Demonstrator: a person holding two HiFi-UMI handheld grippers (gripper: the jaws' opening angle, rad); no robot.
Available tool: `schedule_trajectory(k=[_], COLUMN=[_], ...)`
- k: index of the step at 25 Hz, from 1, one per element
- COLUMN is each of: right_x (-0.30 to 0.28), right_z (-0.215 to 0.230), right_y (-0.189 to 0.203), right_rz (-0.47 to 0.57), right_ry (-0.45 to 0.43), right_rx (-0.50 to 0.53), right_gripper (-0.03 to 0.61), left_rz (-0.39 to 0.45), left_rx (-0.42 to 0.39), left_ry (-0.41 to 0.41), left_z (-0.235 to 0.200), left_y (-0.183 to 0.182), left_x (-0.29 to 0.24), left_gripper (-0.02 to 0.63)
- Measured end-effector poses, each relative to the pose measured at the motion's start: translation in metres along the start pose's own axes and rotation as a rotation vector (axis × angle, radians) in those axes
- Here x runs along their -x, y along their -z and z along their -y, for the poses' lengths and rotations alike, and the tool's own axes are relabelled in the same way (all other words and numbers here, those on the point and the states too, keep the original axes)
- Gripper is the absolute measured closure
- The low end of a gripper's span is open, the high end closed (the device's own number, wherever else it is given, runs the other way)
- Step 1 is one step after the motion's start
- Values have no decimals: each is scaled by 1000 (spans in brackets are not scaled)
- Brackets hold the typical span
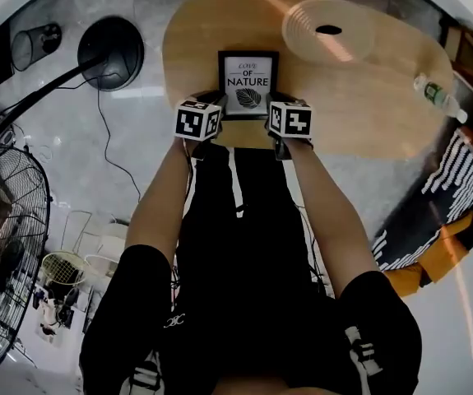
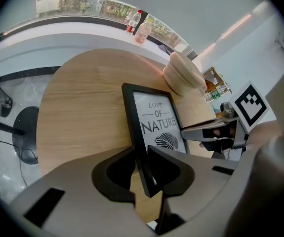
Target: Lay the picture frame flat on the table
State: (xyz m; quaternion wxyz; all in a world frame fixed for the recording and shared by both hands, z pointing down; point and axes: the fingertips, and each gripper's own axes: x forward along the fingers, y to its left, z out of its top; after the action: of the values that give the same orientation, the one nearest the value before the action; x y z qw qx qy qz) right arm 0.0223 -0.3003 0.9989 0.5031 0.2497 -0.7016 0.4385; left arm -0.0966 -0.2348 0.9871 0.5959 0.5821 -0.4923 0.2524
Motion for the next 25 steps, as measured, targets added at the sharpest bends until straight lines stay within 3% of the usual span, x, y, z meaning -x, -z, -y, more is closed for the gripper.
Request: schedule_trajectory(k=[4, 10, 16, 19, 25], right_x=[-4, 30, 146, 216, 370], right_z=[-6, -30, -92, -130, -221], right_y=[-7, -27, -42, -52, -55], right_rz=[13, 156, 361, 496, 770], right_ry=[31, 28, 13, 18, 77], right_rx=[40, 15, 53, 94, 318], right_gripper=[482, 479, 479, 479, 480], left_rz=[-13, 115, 285, 410, 650], left_rx=[-115, -193, -275, -311, -397], left_ry=[-85, -120, -130, -144, -201], left_z=[-14, -5, 38, 59, 126], left_y=[0, -25, -42, -51, -48], left_x=[-3, 45, 161, 231, 389], left_gripper=[534, 534, 533, 533, 532])
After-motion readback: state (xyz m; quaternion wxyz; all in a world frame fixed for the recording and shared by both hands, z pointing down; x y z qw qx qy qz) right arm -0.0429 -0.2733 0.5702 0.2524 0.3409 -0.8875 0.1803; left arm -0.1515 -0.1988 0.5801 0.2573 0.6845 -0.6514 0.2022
